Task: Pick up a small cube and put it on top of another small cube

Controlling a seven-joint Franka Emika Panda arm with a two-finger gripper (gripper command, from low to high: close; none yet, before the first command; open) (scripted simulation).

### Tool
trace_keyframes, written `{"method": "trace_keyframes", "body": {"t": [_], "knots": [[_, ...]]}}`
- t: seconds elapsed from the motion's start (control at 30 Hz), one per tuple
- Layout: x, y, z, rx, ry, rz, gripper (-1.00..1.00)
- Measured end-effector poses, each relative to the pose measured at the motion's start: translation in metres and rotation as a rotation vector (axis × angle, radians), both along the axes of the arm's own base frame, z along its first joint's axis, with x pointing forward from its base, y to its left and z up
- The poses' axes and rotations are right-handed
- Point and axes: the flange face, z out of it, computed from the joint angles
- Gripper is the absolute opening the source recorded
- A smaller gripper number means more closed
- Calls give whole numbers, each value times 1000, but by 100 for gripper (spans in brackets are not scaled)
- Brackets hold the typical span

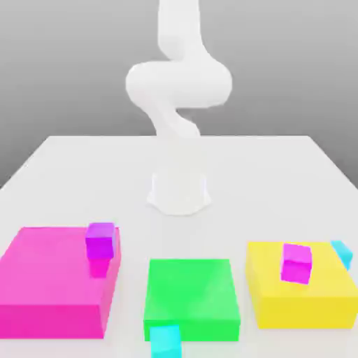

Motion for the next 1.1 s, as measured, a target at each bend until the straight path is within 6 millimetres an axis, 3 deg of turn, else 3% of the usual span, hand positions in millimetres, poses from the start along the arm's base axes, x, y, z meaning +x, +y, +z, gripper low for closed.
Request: {"method": "trace_keyframes", "body": {"t": [0.13, 0.3, 0.47, 0.6, 0.77, 0.83, 0.97, 1.0, 1.1], "knots": [[37, 63, -77, -99, 108, 257, 0], [47, 146, -176, -226, 223, 576, 0], [20, 223, -279, -359, 322, 901, 0], [-29, 277, -359, -474, 389, 1183, 0], [-99, 306, -453, -616, 471, 1505, 0], [-110, 308, -481, -639, 486, 1558, 0], [-114, 309, -528, -645, 490, 1575, 0], [-114, 308, -536, -645, 490, 1575, -100], [-114, 308, -536, -645, 491, 1575, -100]]}}
